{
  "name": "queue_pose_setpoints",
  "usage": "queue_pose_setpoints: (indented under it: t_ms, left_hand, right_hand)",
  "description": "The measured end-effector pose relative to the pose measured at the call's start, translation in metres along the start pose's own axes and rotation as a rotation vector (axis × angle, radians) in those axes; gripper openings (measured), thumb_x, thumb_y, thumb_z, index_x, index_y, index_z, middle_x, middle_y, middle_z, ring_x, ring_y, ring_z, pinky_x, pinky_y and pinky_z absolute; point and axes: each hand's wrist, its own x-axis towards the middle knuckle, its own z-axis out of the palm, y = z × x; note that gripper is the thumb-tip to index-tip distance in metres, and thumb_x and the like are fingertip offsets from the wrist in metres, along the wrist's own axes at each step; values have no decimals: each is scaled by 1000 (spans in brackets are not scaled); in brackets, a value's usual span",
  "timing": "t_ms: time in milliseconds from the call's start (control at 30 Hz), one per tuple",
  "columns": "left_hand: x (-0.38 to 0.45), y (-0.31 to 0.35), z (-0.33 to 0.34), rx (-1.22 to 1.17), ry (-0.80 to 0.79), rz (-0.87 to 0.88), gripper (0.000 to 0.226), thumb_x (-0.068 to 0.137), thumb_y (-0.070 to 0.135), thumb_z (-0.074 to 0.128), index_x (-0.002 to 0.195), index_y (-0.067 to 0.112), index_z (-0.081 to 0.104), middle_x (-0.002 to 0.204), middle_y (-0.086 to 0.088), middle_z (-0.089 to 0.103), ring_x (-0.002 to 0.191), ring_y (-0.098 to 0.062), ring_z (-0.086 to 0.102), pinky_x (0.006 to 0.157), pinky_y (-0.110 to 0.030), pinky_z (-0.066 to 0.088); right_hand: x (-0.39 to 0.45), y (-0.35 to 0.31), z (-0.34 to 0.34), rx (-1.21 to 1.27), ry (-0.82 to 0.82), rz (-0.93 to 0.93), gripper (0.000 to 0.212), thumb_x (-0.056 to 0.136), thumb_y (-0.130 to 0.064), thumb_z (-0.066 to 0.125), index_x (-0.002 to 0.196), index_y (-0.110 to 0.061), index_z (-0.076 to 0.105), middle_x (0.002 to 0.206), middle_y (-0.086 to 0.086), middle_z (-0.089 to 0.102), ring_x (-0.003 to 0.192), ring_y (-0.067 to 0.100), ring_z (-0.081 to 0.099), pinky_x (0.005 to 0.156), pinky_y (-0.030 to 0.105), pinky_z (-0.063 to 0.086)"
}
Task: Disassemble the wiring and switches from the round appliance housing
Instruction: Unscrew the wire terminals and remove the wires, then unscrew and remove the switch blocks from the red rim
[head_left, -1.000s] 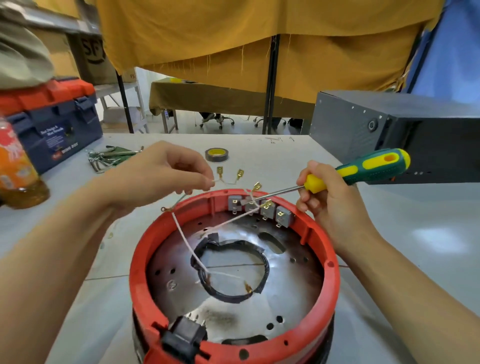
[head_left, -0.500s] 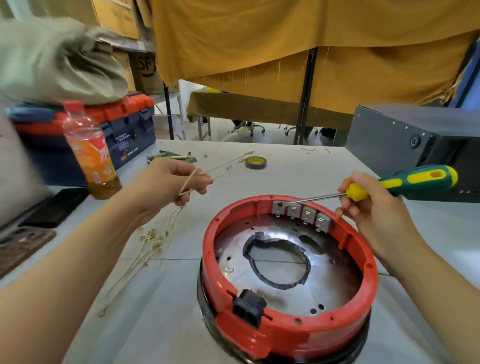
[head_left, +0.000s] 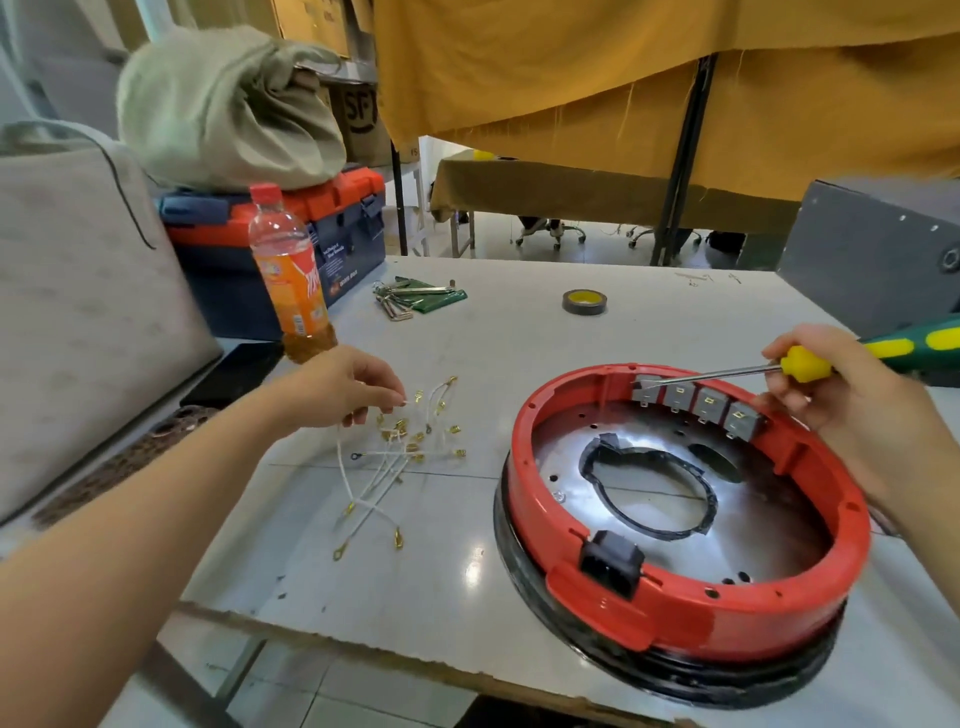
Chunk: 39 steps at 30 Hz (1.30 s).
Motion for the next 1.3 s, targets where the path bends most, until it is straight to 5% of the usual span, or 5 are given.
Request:
queue_pose_setpoints:
  t_ms: [300,667,934,1067,1300]
  left_hand:
    - [19,-10,21,165,81,36,6,86,18,68,85,21,73,85,3,69,75,-10,59,68,-22,48]
    - [11,26,36,273,273,223,7,86,29,67,89,23,65,94,2,62,78,-7,56,62,-17,39]
    - [-29,119,77,260,72,495,56,81,62,52,126,30,54,127,6,51,110,-8,47,90,-24,35]
    - [-31,131,103,511,-25,454,78,84,66,45,147,23,30,153,2,27,139,-26,24,113,-37,24]
    - [-22,126,106,567,-10,431,80,85,64,47,150,25,20,160,1,8,144,-21,10,115,-37,18]
  right_hand:
    - [-1,0,6,28,17,-17,18,92,-19,56,77,-9,58,58,1,53,45,8,49,57,19,52]
    - [-8,-4,0,-25,-39,-64,7,85,-12,64,79,-10,61,60,4,63,52,14,55,55,21,51]
    - [-24,-14,1,-168,65,-255,21,85,-37,58,77,-17,54,50,-7,45,42,10,38,40,19,34]
    - [-34,-20,-14,-227,16,-272,16,87,-21,65,83,-29,52,55,-10,48,50,6,43,43,20,37]
    - [-47,-13,-46,-293,13,-303,21,82,-1,68,95,-17,65,75,0,61,65,11,59,61,23,55]
